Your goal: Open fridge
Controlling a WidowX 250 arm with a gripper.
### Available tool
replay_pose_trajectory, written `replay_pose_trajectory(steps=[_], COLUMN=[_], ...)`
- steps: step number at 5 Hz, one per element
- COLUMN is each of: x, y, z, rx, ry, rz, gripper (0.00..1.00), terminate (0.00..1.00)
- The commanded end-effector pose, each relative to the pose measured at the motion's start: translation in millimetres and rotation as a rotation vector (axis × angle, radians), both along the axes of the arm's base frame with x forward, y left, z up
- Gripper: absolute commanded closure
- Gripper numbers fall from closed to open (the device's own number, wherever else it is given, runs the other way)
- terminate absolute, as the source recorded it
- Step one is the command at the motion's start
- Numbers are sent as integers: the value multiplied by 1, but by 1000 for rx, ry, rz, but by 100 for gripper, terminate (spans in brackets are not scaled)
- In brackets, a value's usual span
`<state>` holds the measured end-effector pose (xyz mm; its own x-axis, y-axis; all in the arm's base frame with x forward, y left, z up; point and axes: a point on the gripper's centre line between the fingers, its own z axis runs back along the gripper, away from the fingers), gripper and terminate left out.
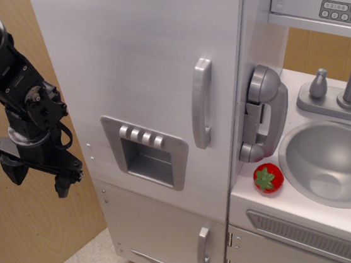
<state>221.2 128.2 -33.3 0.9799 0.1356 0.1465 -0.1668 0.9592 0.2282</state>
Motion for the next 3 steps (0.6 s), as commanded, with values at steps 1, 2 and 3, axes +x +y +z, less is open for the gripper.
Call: replay_pose_trajectory(steps=[1,2,3], x=[0,12,18], y=[0,-27,-53], z=[0,29,54], rx=[0,-70,-101], ry=[0,0,-34], rz=[0,-14,-37], gripper=[0,0,0], terminate=[0,0,0])
